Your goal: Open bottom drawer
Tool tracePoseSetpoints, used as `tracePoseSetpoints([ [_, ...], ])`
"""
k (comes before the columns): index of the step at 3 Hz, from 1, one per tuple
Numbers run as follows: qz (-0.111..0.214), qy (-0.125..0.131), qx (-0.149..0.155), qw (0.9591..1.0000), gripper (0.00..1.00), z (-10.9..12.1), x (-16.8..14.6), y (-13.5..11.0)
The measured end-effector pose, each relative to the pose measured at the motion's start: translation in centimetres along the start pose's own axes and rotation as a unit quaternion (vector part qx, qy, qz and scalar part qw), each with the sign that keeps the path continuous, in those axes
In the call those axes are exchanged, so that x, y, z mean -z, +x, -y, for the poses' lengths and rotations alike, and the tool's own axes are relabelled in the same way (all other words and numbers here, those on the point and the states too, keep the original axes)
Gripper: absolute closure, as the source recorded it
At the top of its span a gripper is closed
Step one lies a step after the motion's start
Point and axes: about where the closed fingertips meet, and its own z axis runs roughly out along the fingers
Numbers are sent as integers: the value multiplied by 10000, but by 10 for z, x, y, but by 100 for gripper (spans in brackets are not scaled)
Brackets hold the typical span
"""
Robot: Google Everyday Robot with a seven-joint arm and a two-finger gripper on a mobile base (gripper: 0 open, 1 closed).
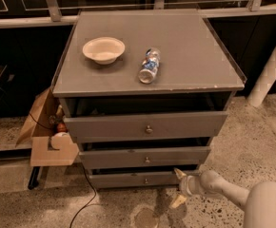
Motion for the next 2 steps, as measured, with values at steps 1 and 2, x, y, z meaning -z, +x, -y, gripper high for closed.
tracePoseSetpoints([
  [1, -2, -99, 92, 9999, 0, 9, -14, -4],
  [2, 12, -135, 256, 9996, 0, 22, -29, -11],
])
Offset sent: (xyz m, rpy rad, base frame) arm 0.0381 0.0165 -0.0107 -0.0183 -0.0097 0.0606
